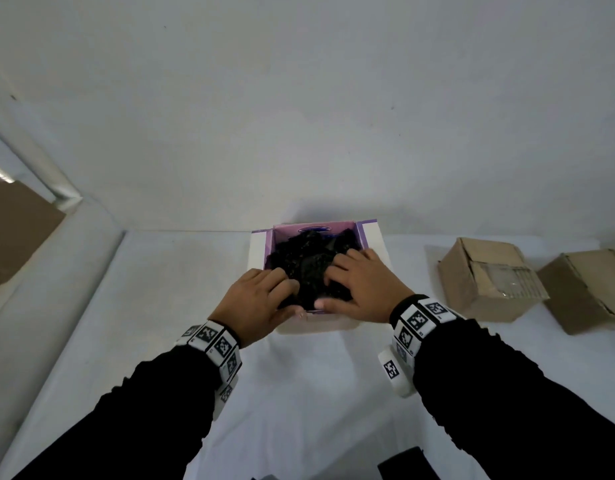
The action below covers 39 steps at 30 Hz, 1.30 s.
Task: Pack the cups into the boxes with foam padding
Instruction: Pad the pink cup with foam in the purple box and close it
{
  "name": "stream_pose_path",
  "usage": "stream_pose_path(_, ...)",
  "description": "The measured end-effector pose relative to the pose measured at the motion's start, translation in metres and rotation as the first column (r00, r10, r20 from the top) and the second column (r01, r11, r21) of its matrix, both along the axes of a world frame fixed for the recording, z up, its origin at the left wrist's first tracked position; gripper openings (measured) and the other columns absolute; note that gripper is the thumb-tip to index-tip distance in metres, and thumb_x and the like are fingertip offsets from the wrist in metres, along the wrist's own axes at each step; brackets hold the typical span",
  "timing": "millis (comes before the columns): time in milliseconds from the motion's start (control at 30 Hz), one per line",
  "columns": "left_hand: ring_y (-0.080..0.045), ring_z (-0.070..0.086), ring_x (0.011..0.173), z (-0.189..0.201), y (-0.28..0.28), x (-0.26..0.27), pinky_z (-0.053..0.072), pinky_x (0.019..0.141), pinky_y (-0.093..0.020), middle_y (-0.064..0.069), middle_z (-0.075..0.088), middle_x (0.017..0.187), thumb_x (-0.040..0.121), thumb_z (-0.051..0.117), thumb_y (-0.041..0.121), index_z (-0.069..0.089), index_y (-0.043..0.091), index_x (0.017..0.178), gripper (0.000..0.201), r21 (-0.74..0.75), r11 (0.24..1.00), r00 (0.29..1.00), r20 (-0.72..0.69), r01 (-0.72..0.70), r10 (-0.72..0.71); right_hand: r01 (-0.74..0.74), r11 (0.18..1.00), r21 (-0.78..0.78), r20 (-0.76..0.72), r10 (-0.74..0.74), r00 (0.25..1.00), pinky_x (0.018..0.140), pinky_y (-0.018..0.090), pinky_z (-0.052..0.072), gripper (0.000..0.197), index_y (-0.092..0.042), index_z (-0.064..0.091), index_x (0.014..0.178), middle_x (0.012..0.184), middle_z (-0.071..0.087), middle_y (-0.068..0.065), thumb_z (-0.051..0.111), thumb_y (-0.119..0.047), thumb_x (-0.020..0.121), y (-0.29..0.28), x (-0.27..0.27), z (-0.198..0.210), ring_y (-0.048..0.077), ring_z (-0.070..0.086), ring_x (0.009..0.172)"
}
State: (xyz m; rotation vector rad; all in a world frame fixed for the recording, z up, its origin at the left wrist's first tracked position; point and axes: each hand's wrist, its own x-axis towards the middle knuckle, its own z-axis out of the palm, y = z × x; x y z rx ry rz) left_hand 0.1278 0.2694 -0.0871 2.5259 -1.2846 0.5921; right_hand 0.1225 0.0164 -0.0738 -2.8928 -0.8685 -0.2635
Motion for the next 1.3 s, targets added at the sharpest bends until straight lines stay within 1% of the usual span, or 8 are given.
stream_pose_path(133, -0.022, 0.056, 0.072, -0.005, 0.004, -0.009, 0.044, 0.075, -0.03, -0.001, 0.058, 0.09, 0.089, 0.056, 0.042, 0.063, 0.017, 0.086, 0.027, 0.071, 0.997, 0.999, 0.015, 0.037, -0.038, -0.08, 0.995, -0.062, -0.035, 0.077, 0.996, 0.082, 0.032, 0.035, 0.064, -0.024, 0.056, 0.099, 0.095, 0.049, -0.005, 0.044, -0.082, 0.076, -0.01, -0.018, -0.011, 0.018, 0.043, 0.084)
stream_pose_path(400, -0.019, 0.059, 0.083, -0.006, 0.009, -0.014, 0.035, 0.101, -0.038, 0.005, 0.064, 0.085, 0.089, 0.055, 0.028, 0.061, 0.018, 0.11, 0.024, 0.203, 0.976, 0.995, 0.073, -0.077, 0.063, -0.063, 0.991, -0.119, 0.067, 0.071, 0.995, 0.082, 0.031, 0.032, 0.024, -0.021, 0.061, 0.087, 0.074, 0.061, -0.005, 0.074, -0.028, 0.069, -0.009, -0.022, -0.018, 0.021, 0.057, 0.073)
stream_pose_path(533, -0.016, 0.059, 0.074, -0.001, -0.001, -0.015, 0.026, 0.108, -0.042, 0.01, 0.061, 0.068, 0.083, 0.067, 0.028, 0.063, 0.025, 0.079, 0.006, 0.318, 0.939, 0.99, 0.077, -0.134, 0.115, -0.01, 0.987, -0.16, 0.025, 0.014, 1.0, 0.087, 0.031, 0.031, 0.024, -0.021, 0.054, 0.089, 0.06, 0.06, -0.005, 0.071, -0.027, 0.073, -0.006, -0.024, -0.019, 0.021, 0.058, 0.065)
stream_pose_path(700, -0.021, 0.053, 0.088, 0.011, -0.009, -0.017, 0.033, 0.098, -0.05, 0.006, 0.053, 0.08, 0.075, 0.074, 0.045, 0.068, 0.027, 0.068, 0.021, 0.422, 0.873, 0.968, 0.061, -0.245, 0.242, 0.014, 0.975, -0.224, -0.02, -0.019, 1.0, 0.078, 0.036, 0.043, 0.017, -0.024, 0.066, 0.083, 0.077, 0.064, -0.006, 0.075, -0.033, 0.072, -0.001, -0.026, -0.014, 0.022, 0.054, 0.083)
stream_pose_path(933, -0.02, 0.053, 0.062, 0.004, 0.003, -0.002, 0.014, 0.115, -0.056, 0.006, 0.047, 0.055, 0.075, 0.067, 0.008, 0.054, 0.02, 0.074, 0.018, 0.432, 0.88, 0.977, 0.16, -0.2, 0.144, -0.048, 0.946, -0.321, -0.186, -0.014, 0.983, 0.082, 0.035, 0.038, 0.012, -0.019, 0.064, 0.089, 0.084, 0.068, 0.0, 0.056, -0.028, 0.089, 0.019, -0.027, 0.001, 0.024, 0.061, 0.083)
stream_pose_path(1067, -0.024, 0.057, 0.098, -0.001, 0.017, 0.004, 0.015, 0.114, -0.058, 0.0, 0.059, 0.092, 0.081, 0.069, 0.021, 0.06, 0.022, 0.08, 0.009, 0.374, 0.889, 0.959, 0.202, -0.265, 0.2, 0.061, 0.997, 0.039, -0.508, -0.033, 0.86, 0.076, 0.028, 0.052, 0.02, -0.022, 0.07, 0.099, 0.09, 0.071, -0.006, 0.061, -0.036, 0.086, 0.021, -0.01, 0.037, 0.012, 0.064, 0.078)
stream_pose_path(1133, -0.025, 0.053, 0.11, 0.0, 0.022, 0.002, 0.015, 0.114, -0.059, 0.002, 0.06, 0.101, 0.081, 0.07, 0.028, 0.064, 0.022, 0.086, 0.011, 0.339, 0.875, 0.934, 0.21, -0.345, 0.288, 0.113, 0.979, 0.172, -0.488, -0.016, 0.873, 0.072, 0.02, 0.049, 0.019, -0.021, 0.069, 0.102, 0.096, 0.067, -0.008, 0.056, -0.021, 0.088, 0.023, 0.007, 0.045, 0.007, 0.062, 0.077)
stream_pose_path(1300, -0.027, 0.051, 0.118, -0.009, 0.021, -0.009, 0.012, 0.111, -0.062, 0.004, 0.066, 0.099, 0.074, 0.071, 0.026, 0.063, 0.021, 0.106, 0.033, 0.326, 0.864, 0.923, 0.147, -0.384, 0.354, -0.056, 0.996, 0.063, -0.316, 0.073, 0.946, 0.096, 0.041, 0.044, 0.039, -0.024, 0.06, 0.12, 0.127, 0.057, -0.004, 0.051, -0.009, 0.084, 0.054, 0.05, 0.026, 0.021, 0.053, 0.113)
